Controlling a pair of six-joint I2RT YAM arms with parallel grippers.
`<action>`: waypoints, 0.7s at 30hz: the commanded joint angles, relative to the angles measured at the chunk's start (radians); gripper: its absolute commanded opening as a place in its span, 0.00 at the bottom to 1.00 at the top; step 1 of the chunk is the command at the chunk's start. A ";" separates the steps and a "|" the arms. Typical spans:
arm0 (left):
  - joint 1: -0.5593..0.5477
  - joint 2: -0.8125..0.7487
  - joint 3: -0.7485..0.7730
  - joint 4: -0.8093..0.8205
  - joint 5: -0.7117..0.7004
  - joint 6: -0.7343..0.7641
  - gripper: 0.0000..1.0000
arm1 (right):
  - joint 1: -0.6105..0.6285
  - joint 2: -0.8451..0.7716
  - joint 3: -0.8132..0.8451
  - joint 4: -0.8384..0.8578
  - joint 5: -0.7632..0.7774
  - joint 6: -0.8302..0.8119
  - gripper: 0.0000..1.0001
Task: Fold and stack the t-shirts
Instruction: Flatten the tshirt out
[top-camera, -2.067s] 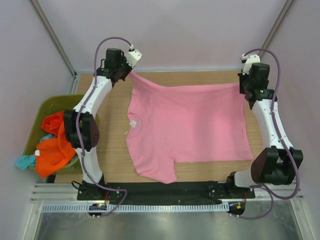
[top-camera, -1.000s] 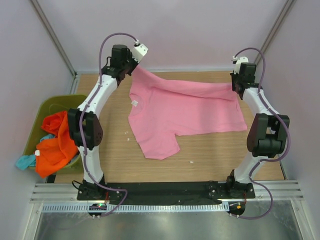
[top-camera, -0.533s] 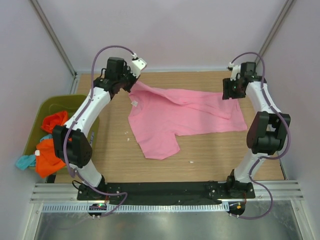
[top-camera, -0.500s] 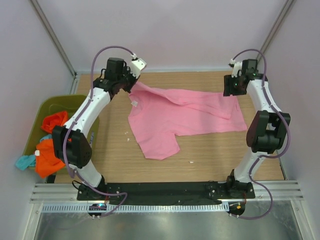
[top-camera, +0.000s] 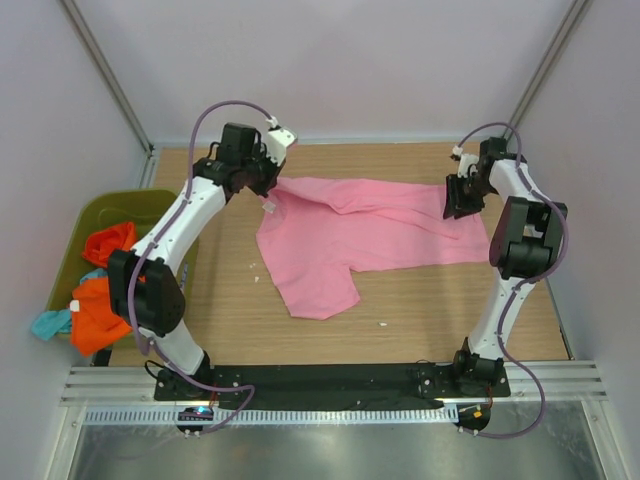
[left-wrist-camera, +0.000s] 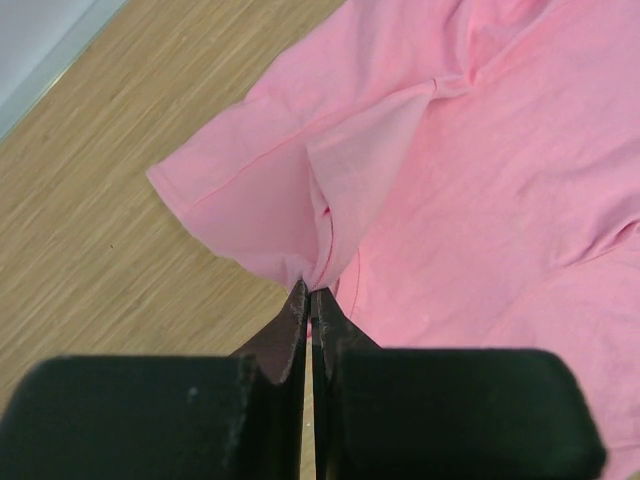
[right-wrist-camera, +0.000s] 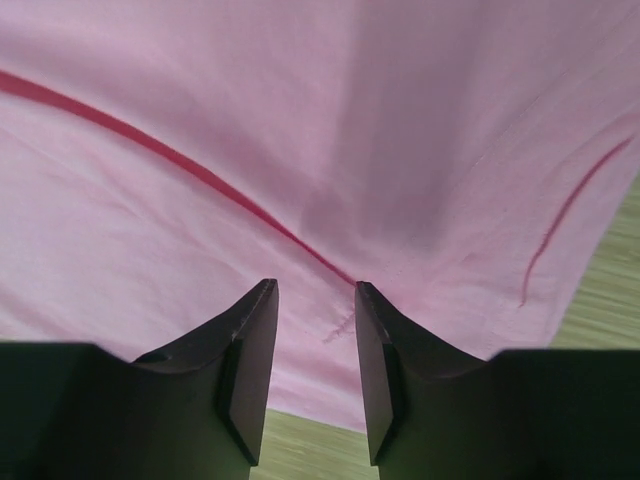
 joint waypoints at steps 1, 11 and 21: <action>-0.002 0.016 -0.005 -0.021 -0.006 0.006 0.00 | -0.021 -0.006 0.000 -0.079 -0.059 -0.029 0.41; -0.004 0.073 0.022 -0.022 0.029 -0.029 0.00 | -0.045 -0.010 -0.043 -0.054 -0.016 -0.027 0.40; -0.005 0.091 0.032 -0.022 0.035 -0.036 0.00 | -0.047 0.008 -0.066 -0.042 0.017 -0.033 0.40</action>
